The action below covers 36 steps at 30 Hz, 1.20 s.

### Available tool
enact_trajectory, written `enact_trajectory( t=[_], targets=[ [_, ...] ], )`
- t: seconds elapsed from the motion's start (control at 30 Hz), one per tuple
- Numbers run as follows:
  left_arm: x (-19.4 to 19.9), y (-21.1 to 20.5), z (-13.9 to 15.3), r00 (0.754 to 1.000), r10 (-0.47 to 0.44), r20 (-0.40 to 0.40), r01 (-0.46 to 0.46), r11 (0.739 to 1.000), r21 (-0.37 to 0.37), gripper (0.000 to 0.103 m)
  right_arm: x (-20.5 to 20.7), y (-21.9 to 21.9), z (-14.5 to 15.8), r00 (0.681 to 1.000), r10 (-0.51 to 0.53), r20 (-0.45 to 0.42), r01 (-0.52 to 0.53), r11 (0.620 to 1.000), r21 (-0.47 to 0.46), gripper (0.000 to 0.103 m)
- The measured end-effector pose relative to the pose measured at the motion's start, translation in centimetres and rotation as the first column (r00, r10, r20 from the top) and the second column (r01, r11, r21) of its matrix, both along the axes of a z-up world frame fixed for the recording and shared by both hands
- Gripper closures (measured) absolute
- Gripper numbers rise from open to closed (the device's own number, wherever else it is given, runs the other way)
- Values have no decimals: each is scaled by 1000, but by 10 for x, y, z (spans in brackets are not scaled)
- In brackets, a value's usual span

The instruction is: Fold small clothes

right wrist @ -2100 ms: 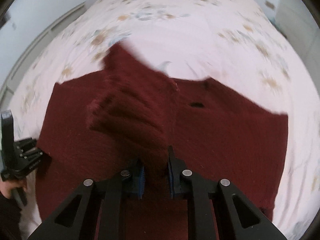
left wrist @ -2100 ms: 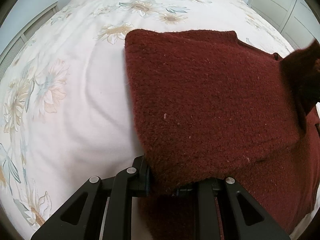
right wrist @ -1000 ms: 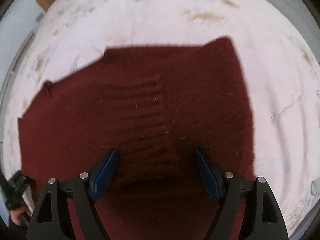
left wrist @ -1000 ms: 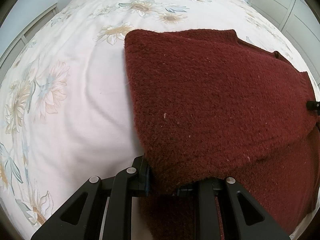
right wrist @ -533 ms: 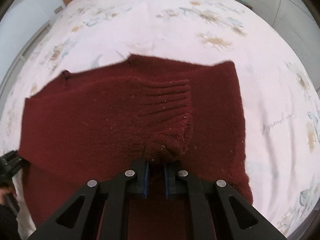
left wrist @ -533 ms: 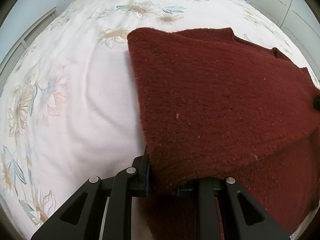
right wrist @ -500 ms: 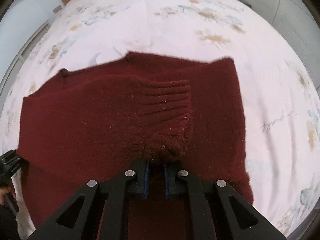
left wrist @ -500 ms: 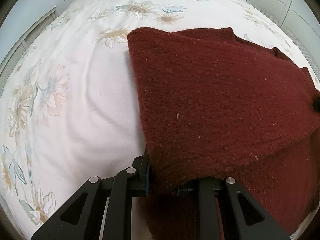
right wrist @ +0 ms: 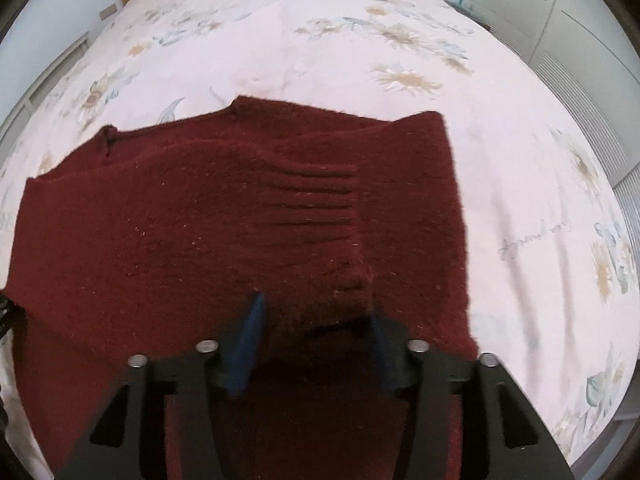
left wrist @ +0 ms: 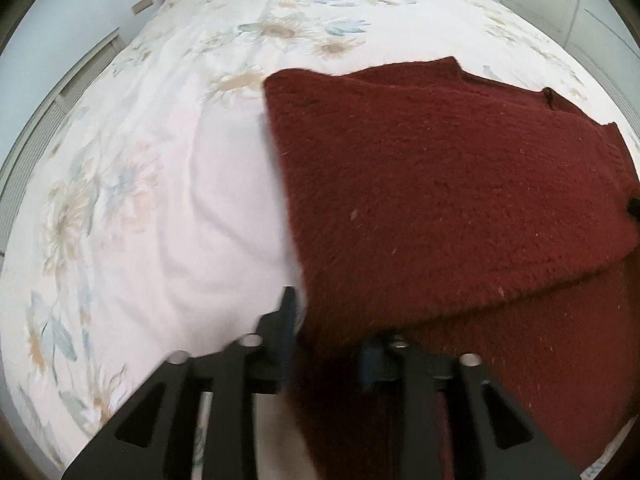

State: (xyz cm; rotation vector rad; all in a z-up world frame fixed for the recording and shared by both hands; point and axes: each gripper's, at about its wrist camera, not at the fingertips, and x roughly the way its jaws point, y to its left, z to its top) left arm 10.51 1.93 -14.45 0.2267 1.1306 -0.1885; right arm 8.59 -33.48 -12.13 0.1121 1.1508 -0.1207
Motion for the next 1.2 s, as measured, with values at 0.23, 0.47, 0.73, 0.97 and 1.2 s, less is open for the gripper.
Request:
enact_trajectory(
  t=[0.23,0.47,0.73,0.97,1.2],
  targets=[
    [-15,20,43,997,55,55,-49,994,-96,14,-18,-9,20,999,9,53,-8,1000,-7,17],
    [-7,-25,74,991,6,134,10,993,-118,1,-8,22,36,992,65,107,-62,998,-30,0],
    [4,-98,31,991,-71,117,84,991,-103,1,9,72,13,982,123,140,-114,991,-73,0],
    [8,-97,-7,993,-57,99,61,997,-44,1,16,67,-30,983,144,112,-132,986,-106,0],
    [19,-58,-16,997,-20,79,27,995,-92,0,10,23,-35,990,91,105,-84,994,-69,1]
  ],
)
